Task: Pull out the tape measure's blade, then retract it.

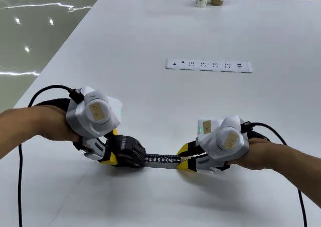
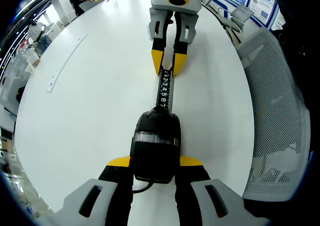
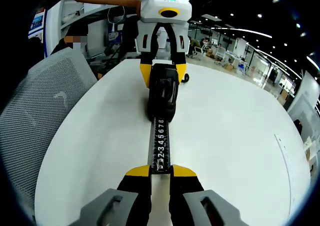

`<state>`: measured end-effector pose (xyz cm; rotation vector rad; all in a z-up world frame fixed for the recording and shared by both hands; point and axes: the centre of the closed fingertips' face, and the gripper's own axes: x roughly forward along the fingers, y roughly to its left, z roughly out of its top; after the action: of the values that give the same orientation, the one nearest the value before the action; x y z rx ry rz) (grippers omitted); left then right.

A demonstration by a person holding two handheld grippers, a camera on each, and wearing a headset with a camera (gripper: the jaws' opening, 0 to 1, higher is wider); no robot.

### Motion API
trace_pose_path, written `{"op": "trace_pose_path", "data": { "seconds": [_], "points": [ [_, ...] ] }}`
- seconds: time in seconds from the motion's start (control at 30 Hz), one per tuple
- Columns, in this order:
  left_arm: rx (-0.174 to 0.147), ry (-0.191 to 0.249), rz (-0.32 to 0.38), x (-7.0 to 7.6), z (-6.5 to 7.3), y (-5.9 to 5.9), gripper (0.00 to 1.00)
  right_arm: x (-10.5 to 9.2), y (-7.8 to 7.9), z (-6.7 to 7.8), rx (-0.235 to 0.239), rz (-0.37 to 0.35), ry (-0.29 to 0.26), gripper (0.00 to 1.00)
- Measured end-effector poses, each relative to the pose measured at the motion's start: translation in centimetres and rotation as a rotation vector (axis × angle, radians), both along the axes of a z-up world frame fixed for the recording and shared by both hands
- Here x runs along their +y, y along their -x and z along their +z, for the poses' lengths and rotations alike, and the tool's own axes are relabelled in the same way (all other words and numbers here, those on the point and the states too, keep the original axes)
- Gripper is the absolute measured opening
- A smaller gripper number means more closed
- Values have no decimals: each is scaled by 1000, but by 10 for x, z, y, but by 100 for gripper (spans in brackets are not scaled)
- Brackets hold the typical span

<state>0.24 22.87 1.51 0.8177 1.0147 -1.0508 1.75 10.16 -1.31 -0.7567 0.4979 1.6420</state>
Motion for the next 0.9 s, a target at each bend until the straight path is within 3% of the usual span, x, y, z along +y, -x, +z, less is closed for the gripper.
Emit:
{"op": "trace_pose_path", "data": {
  "seconds": [0.9],
  "points": [
    [4, -7, 2, -1, 1, 2, 26, -34, -5, 2, -19, -15, 19, 9]
  ]
}}
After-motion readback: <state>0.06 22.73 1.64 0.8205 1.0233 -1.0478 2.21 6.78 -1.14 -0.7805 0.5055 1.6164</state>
